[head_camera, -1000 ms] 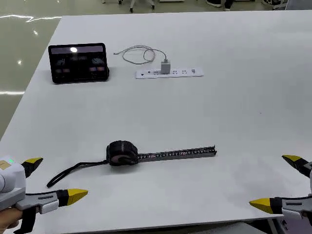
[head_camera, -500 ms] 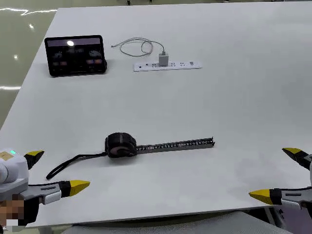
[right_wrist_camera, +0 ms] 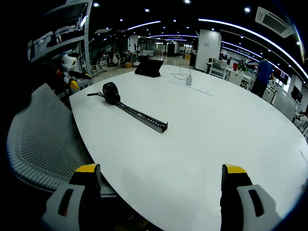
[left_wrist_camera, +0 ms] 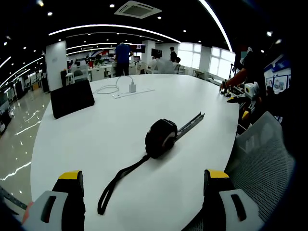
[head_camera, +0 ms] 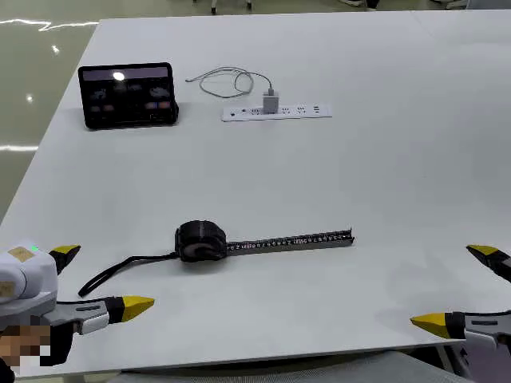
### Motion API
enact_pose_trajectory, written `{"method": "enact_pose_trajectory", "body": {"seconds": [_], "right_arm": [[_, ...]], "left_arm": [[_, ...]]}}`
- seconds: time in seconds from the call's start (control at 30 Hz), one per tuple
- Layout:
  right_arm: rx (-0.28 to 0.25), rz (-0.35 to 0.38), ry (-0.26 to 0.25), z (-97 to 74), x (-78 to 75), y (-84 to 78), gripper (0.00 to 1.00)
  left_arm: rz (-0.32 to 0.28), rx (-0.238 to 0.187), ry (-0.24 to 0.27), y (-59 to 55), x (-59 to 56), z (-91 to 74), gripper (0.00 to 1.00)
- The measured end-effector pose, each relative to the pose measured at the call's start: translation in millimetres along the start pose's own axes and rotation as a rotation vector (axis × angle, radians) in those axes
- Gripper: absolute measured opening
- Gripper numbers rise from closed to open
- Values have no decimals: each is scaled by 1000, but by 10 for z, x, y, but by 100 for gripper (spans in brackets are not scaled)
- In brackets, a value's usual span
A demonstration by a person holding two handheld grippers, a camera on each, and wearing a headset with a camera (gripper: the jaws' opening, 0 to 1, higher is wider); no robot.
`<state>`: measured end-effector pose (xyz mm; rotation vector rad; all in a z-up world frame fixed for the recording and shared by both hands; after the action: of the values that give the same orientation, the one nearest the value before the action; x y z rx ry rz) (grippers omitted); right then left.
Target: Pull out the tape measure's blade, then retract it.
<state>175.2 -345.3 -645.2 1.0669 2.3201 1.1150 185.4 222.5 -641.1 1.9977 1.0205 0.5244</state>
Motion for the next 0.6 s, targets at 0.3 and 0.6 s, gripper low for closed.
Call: {"method": "enact_pose_trajectory", "body": {"seconds": [0.3, 0.6], "right_arm": [[19, -47, 22, 76, -75, 78, 100], [37, -127, 58, 196, -105, 318, 100]], "left_arm": [[30, -10, 16, 149, -91, 155, 100], [-65, -23, 43, 369, -207, 463, 100]]}}
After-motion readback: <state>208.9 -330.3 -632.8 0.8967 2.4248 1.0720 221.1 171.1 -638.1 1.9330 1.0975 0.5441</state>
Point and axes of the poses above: the centre of the closed fingertips' face, and the gripper's own axes: z roughly forward along the fingers, x roughly to its left, y roughly out of its top, the point moved 10 cm from there along -z, roughly backward along the fingers, and after that the axes turned 4 degrees about z, right-handed, at the moved point
